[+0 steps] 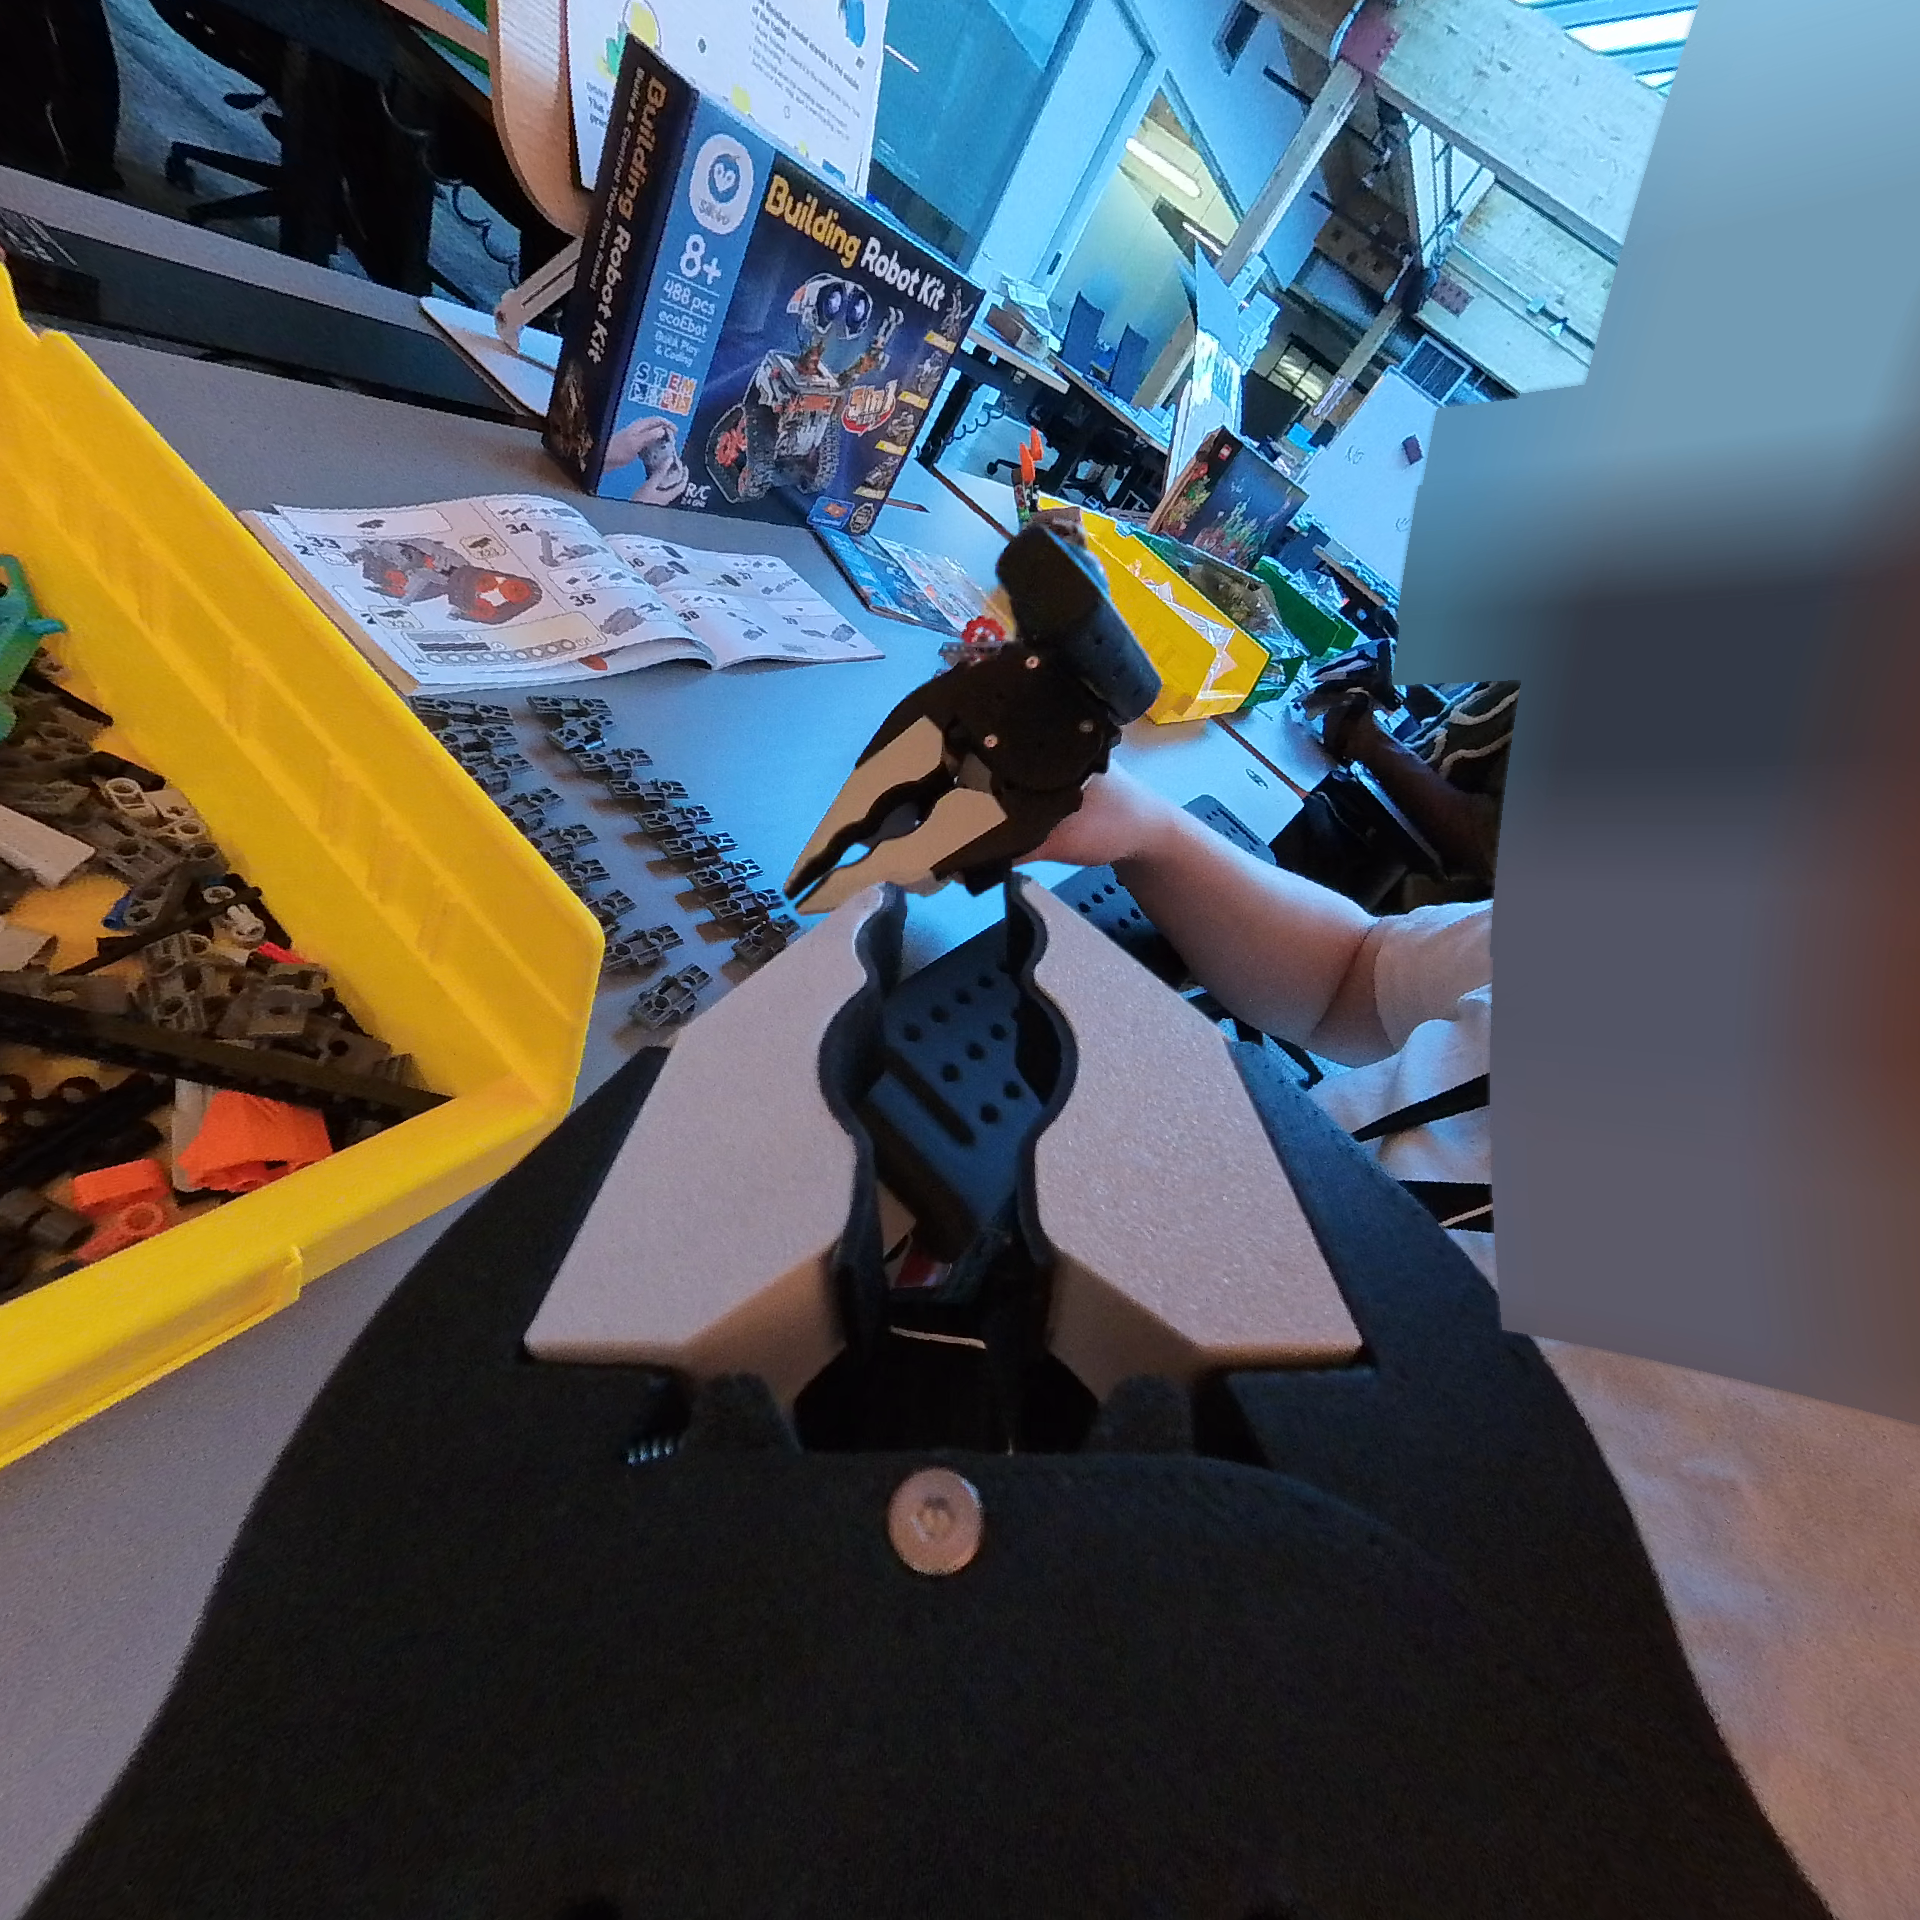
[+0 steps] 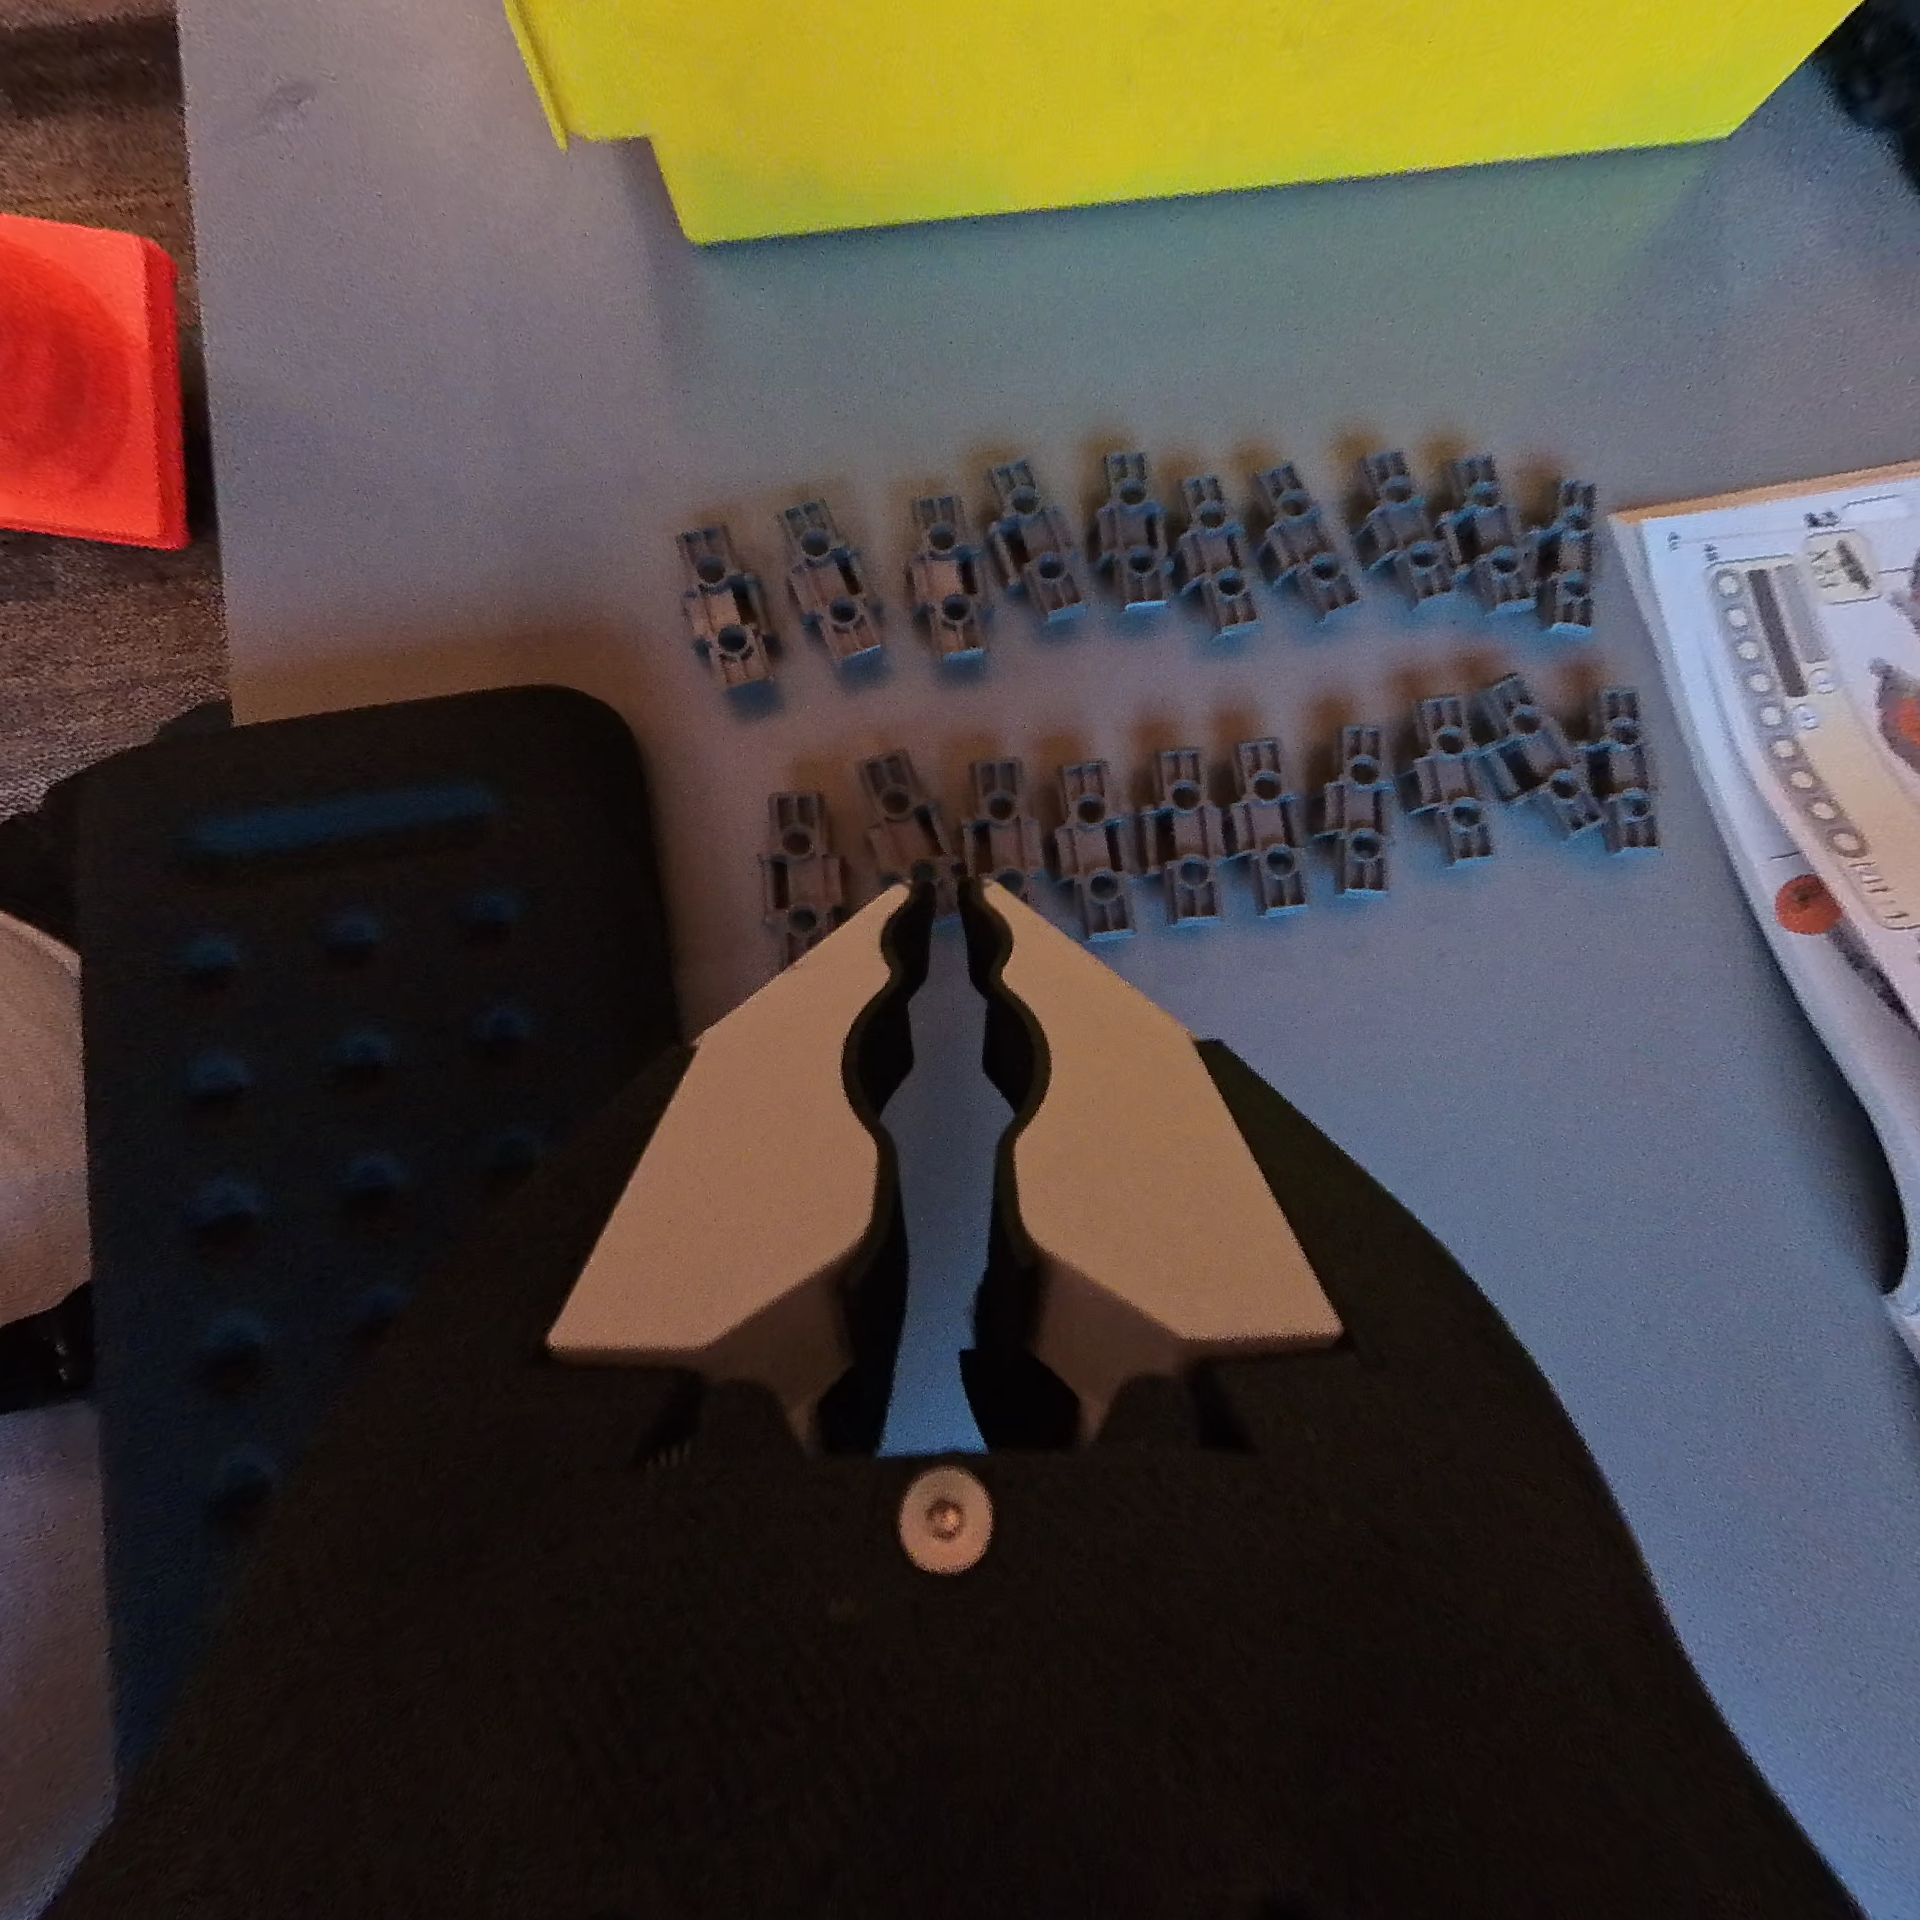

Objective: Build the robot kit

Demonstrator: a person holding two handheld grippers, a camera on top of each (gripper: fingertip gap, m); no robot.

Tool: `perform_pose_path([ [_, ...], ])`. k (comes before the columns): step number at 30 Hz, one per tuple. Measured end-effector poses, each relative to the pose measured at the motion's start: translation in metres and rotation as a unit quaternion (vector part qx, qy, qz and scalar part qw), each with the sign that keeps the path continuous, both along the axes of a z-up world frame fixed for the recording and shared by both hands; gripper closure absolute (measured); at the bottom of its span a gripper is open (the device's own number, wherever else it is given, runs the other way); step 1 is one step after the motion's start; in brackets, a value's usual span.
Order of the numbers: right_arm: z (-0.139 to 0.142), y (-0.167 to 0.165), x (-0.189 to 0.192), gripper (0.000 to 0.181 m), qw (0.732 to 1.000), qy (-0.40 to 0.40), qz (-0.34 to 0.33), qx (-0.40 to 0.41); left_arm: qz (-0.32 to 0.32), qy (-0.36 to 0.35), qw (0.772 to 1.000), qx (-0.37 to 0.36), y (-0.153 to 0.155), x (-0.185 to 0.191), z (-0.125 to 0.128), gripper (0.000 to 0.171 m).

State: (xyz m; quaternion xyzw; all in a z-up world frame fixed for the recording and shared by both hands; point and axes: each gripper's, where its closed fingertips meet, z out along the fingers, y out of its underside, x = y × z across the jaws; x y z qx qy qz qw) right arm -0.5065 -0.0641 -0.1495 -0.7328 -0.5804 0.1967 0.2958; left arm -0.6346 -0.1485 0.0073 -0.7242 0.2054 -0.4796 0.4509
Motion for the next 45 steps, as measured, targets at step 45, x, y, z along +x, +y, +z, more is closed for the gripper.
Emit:
perform_pose_path([
  [45, -0.001, 0.092, 0.012, 0.18, 0.999, -0.017, -0.048, 0.019, 0.001, 0.004, 1.0, -0.009, 0.005, 0.001, -0.006, 0.152],
])
